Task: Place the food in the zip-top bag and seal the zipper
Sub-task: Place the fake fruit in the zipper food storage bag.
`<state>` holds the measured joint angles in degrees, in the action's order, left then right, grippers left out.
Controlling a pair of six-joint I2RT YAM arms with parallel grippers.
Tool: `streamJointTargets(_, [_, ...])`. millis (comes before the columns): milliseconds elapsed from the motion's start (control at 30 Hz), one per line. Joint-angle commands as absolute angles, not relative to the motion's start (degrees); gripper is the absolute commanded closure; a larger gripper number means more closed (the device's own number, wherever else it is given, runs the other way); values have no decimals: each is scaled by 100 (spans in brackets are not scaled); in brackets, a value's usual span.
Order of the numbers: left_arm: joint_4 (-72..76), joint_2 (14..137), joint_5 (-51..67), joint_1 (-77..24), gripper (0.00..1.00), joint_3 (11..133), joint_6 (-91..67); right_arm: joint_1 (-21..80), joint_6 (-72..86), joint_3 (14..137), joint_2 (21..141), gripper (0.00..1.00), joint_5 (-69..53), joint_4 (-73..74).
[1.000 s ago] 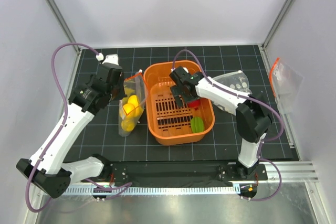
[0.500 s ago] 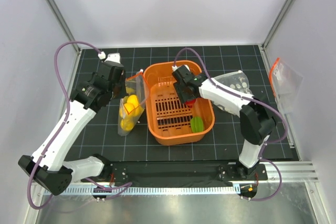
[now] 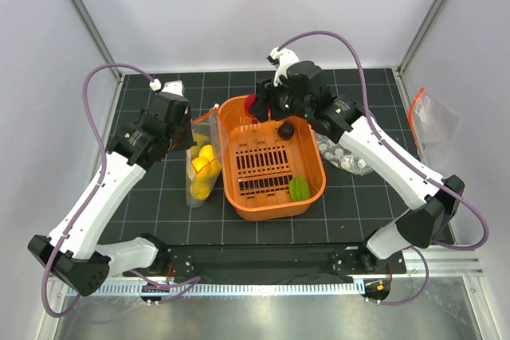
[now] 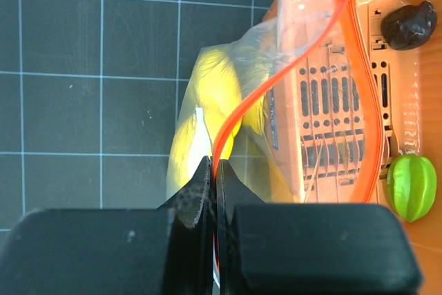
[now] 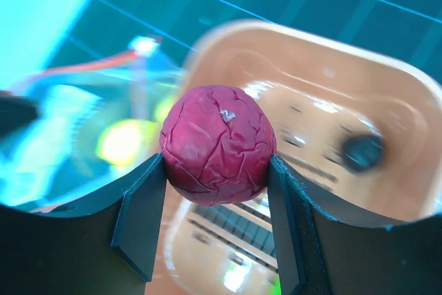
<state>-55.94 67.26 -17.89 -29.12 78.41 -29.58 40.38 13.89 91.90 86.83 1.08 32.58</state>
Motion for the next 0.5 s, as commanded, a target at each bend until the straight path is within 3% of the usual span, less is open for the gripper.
streamJointTargets(0, [-5335, 6715, -1679, -2892, 100, 7998, -3015, 4183, 1740, 9448, 8675, 61, -711, 2690])
streamJointTargets(367, [-5309, 6706, -1732, -2892, 100, 8060, -2971, 4947, 2030, 10195, 9500, 62, -1134, 2338])
streamJointTargets(433, [-5300, 6706, -1775, -2892, 100, 8060, -2962, 5036, 2022, 10318, 9676, 59, -1134, 2434])
streamJointTargets(467, [-5300, 6697, -1801, -2892, 100, 8068, -2962, 5114, 2021, 10318, 9712, 52, -1099, 2469])
